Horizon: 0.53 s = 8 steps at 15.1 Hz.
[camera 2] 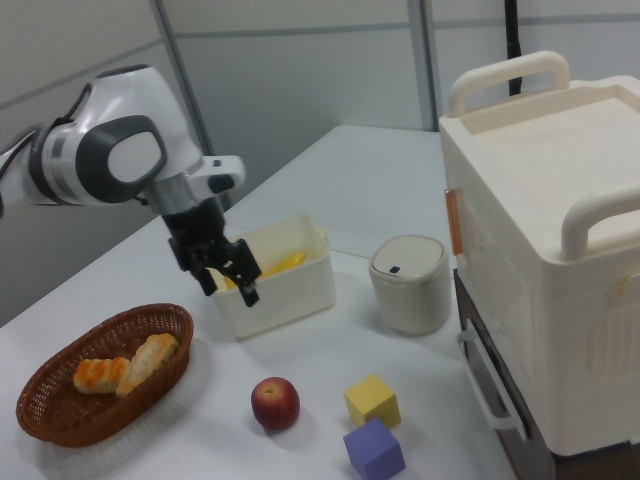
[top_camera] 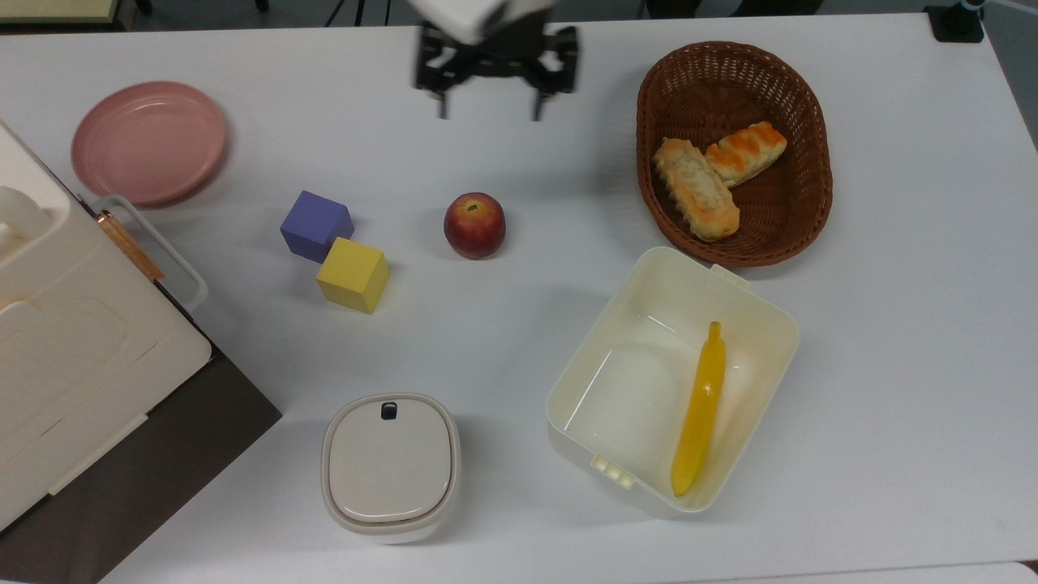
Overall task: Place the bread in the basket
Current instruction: 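Release the bread roll into the basket and raise the gripper away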
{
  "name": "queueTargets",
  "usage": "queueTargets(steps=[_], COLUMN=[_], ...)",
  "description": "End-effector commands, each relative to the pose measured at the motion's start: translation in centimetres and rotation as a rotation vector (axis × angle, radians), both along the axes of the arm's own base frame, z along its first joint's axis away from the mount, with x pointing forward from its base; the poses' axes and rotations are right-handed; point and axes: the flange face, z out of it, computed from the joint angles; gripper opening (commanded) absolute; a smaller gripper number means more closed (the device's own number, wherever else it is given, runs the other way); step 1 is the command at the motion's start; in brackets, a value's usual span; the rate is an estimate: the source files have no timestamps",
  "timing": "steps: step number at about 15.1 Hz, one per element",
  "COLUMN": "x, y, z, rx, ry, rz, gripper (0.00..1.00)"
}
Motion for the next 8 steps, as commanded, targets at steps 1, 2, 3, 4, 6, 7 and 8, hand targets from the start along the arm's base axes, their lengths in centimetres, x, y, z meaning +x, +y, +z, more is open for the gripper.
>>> queueTargets(steps=[1,2,3,4,6,7,8], x=[-2.2,-2.3,-2.3,-2.4,-2.6,-2.6,-2.6], y=[-3.8,-4.7,-6.0,-6.6,-6.8,-7.3,-7.3], z=[3.1,3.4,3.7,3.9,4.4,4.3,4.2], rx=[0.033,0.050,0.058,0.064,0.098,0.099,0.101], ry=[-0.007,-0.010,-0.017,-0.017,-0.024,-0.023,-0.022], rz=[-0.073,-0.089,-0.105,-0.103,-0.098,-0.106,-0.108], gripper=[1.00,1.00,1.00,1.00,1.00,1.00,1.00])
